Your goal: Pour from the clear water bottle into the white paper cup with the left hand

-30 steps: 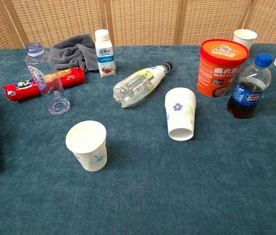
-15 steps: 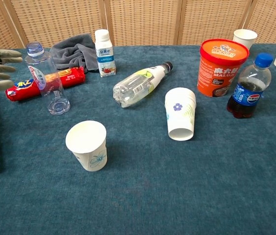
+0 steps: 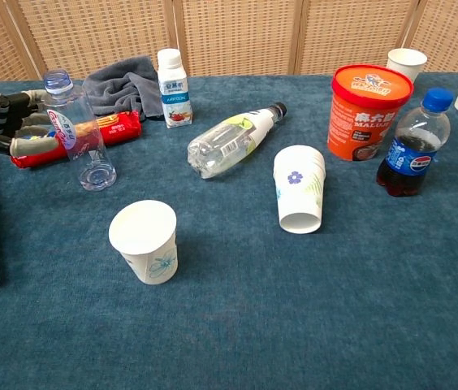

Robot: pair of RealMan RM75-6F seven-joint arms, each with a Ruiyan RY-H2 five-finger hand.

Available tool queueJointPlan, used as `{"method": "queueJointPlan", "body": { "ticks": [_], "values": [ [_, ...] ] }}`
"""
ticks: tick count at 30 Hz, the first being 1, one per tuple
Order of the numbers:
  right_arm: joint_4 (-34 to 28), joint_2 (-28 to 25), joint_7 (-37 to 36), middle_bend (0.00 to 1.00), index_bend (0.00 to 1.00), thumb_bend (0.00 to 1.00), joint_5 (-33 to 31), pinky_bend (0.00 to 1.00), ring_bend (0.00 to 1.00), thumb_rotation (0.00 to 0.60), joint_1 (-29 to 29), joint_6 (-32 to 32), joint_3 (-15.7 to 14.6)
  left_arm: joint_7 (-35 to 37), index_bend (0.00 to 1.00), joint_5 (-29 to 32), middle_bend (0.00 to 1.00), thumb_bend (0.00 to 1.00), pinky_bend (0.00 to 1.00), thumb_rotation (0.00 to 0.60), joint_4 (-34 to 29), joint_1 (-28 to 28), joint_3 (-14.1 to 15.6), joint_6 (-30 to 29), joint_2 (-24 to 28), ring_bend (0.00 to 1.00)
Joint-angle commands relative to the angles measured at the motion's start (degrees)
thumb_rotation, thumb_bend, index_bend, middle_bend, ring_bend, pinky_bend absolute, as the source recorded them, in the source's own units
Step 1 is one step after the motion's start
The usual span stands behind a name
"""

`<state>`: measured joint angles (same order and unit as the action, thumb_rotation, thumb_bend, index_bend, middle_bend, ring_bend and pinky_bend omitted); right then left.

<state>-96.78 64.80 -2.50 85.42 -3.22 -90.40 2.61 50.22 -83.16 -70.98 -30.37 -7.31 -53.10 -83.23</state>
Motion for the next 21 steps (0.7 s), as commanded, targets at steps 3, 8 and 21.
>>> {"method": "queueJointPlan", "body": {
  "ticks": [3, 8, 21],
  "values": [
    [-0.4, -0.4, 0.1, 0.03, 0.01, 0.45, 0.0, 0.00, 0.00, 0.600, -0.4, -0.4, -0.1, 3.0, 0.00, -2.2, 0.00, 0.35, 0.01, 0.529, 4.2, -1.9, 0.8, -0.1, -2.8, 0.00],
    [-0.7, -0.8, -0.4, 0.03, 0.01, 0.44, 0.1, 0.00, 0.00, 0.600, -0.9, -0.8, -0.3, 6.4, 0.03, -4.0, 0.00, 0.35, 0.06, 0.581, 8.9, -3.3, 1.5, -1.1, -5.8, 0.00],
    [-0.9, -1.0, -0.9, 0.04, 0.00, 0.44, 0.2, 0.00, 0.00, 0.600, -1.5, -1.2, -0.4, 10.9, 0.32, -4.8, 0.26, 0.49, 0.40, 0.600, 16.7, -5.2, 2.7, -3.3, -11.1, 0.27]
  ]
}}
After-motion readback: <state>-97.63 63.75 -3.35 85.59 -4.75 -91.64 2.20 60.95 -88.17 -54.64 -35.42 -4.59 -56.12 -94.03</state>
